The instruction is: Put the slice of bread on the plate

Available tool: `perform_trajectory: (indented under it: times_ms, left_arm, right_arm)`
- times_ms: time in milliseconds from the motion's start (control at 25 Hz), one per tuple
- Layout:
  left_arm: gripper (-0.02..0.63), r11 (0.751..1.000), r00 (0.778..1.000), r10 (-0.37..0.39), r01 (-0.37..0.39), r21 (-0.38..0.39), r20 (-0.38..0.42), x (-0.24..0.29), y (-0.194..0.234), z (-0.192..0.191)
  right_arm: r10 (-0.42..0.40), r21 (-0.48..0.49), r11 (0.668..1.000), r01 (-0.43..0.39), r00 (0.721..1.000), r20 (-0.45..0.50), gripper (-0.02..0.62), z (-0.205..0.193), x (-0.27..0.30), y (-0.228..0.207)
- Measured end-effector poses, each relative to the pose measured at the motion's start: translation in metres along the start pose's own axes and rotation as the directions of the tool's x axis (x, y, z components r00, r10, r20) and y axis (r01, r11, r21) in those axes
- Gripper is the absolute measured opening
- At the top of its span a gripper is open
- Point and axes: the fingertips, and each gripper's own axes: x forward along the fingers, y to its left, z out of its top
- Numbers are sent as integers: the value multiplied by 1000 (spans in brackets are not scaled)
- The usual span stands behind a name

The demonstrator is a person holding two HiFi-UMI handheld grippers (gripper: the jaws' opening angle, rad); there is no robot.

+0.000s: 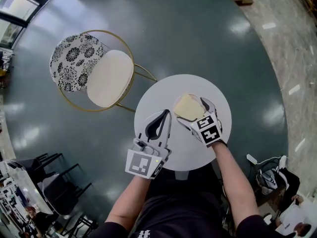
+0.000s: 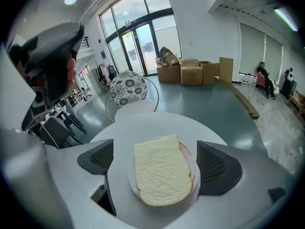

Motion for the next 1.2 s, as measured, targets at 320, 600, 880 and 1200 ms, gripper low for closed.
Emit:
perform_trajectory:
  times_ms: [320,600,880,1200]
  left_arm:
    - [5,1000,1000,-18,18,-8,-15,-10,-30,31]
    - [5,999,999,-32,32,6,5,-20,-70,80]
    - [5,1000,1000,-11,11,-2,-2,-37,-110,118]
    - [5,999,998,-28,27,23,47,-55,-139,159]
  right_arm:
    - [142,81,984,-161,968,207,501,50,-85,35]
    - [173,53,977,-209,906,387,329,107,-181,55]
    - [135,40,983,-180,850,509,70,140,-263,77]
    - [138,0,985,-172,790,597,29,168,-323,96]
